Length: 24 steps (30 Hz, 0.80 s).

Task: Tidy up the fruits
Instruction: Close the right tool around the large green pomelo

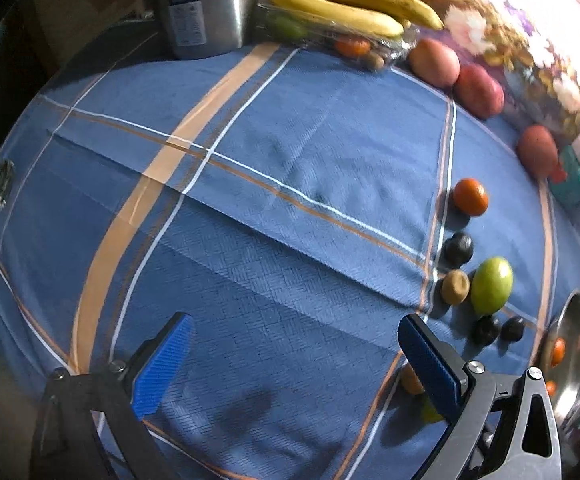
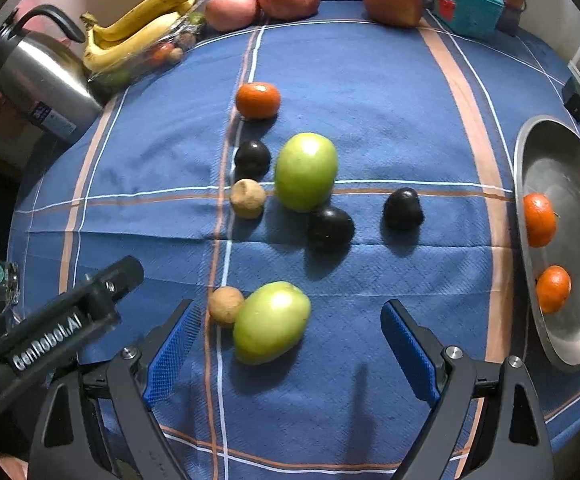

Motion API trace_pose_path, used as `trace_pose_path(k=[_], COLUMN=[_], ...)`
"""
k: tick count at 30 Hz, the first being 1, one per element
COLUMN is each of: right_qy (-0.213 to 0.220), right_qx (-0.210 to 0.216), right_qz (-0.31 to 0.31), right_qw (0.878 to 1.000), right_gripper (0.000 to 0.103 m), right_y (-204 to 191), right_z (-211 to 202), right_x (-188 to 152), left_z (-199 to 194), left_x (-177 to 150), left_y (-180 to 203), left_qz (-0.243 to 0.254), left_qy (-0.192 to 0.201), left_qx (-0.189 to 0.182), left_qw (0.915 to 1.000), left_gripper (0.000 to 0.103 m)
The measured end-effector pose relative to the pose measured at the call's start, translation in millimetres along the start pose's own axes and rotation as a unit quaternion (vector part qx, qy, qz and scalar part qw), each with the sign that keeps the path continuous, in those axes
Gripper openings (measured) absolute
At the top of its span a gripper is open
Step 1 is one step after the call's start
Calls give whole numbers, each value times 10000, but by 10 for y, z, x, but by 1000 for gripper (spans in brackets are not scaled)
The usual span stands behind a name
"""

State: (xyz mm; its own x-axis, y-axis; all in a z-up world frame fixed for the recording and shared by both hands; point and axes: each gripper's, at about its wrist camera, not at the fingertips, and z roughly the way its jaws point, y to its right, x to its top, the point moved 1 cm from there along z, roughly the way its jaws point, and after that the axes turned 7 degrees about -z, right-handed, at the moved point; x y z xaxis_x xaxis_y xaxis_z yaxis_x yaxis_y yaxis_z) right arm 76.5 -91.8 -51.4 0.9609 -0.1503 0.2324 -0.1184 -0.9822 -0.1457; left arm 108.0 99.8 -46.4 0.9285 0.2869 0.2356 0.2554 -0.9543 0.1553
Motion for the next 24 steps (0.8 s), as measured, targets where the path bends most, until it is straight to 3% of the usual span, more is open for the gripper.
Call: trace_pose_path(k=[9,11,13,17,22,24], right_qy=[35,11,-12,-66,-74,-43], right_qx=[339,408,490,671,749,778], right_qz=[-26,12,87,191,228,305], right_qw=[9994,9992,9988,9975,9969,9965], right_gripper=[90,86,72,67,46,44], right_y=[-27,-18,26,65,79,120], right_z=[76,107,112,145,154,146], right_x=[-6,-7,-48,-83,-101,-103], left_z=[91,114,134,117,143,149], left_x=[-35,-44,-55,-82,-106,-118], left_y=[77,104,121,176,204,222], left_qz=[108,127,139,118,83,109], left_qy=[-249,-293,-326,-350,-394,-420], left_qx=[-234,-248,-251,-298,-345,-376], left_qw=[9994,9992,9991,9989,9986,9983], left_gripper=[102,102,102,102,101,99])
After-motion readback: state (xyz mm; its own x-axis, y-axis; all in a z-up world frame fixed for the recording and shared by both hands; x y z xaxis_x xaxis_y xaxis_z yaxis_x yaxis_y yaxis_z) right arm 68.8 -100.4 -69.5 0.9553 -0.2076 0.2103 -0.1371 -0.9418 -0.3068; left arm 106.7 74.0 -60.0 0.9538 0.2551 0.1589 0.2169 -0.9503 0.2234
